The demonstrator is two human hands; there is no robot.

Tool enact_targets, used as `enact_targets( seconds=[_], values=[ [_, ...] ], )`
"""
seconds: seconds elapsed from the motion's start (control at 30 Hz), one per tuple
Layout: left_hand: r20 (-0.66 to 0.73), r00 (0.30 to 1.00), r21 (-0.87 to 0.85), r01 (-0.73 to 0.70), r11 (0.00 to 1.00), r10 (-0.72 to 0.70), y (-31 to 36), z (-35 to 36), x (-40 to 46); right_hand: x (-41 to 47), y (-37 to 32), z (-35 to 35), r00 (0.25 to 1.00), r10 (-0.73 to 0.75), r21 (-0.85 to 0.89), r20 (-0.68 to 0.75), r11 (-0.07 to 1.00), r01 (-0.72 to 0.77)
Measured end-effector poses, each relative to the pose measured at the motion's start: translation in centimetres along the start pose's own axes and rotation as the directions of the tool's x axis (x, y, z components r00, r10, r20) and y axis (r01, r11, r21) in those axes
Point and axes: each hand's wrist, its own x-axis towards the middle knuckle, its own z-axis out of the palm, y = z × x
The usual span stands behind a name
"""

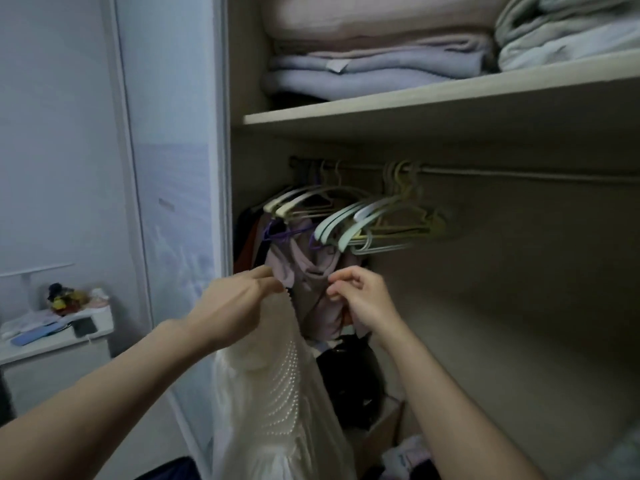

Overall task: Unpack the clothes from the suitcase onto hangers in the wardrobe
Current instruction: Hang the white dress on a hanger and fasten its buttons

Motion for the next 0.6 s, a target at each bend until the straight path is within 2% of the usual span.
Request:
enact_targets(
  seconds=[0.07, 0.17, 0.37, 0.5, 0.6],
  values=[
    [0.005, 0.999, 0.032, -0.045, 0.998, 0.045, 1.0, 0.1, 1.9, 2.4, -0.5, -3.0, 0.988, 0.01, 0.09, -0.157, 0.996, 0.004],
    [0.0, 0.999, 0.067, -0.046, 0.997, 0.046, 2.2, 0.0, 4.0, 6.0, -0.9, -5.9, 0.959, 0.094, 0.147, -0.266, 0.988, -0.056],
    [0.059, 0.998, 0.11, 0.008, 0.994, -0.014, 2.9, 0.2, 6.8, 12.4, 0.4, -6.8, 0.96, 0.181, 0.078, -0.213, 0.983, -0.168],
    [0.076, 0.996, 0.14, 0.039, 0.989, -0.05, 2.8, -0.4, 7.8, 15.8, 0.8, -6.1, 0.946, 0.224, 0.202, -0.233, 0.963, -0.178],
    [0.088, 0.993, 0.139, 0.069, 0.988, -0.082, 2.7, -0.7, 8.5, 17.5, 1.7, -5.6, 0.937, 0.262, 0.233, -0.23, 0.95, -0.208]
  ],
)
